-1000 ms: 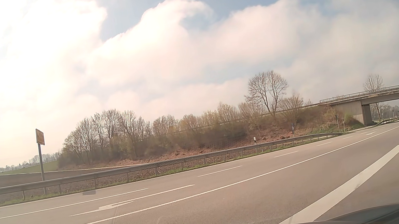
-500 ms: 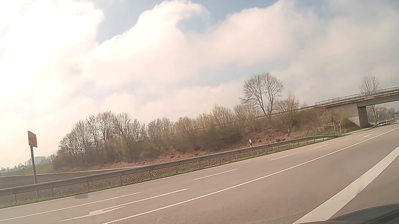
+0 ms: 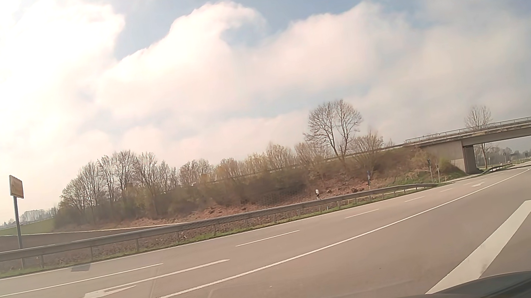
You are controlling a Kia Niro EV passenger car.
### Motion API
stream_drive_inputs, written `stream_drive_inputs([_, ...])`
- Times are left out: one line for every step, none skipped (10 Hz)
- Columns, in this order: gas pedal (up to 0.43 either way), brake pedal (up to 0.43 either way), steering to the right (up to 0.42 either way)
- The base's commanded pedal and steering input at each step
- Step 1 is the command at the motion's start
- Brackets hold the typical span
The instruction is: Follow the waypoints while adhering to traffic rules and regulations
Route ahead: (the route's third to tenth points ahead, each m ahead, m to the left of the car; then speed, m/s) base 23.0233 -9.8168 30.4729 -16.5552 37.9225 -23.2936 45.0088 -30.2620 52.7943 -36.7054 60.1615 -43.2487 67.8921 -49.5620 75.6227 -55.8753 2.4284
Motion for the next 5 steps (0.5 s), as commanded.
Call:
stream_drive_inputs([0.531,0.0,0.267])
stream_drive_inputs([0.539,0.0,0.278])
stream_drive_inputs([0.539,0.0,0.292])
stream_drive_inputs([0.539,0.0,0.298])
stream_drive_inputs([0.551,0.0,0.3])
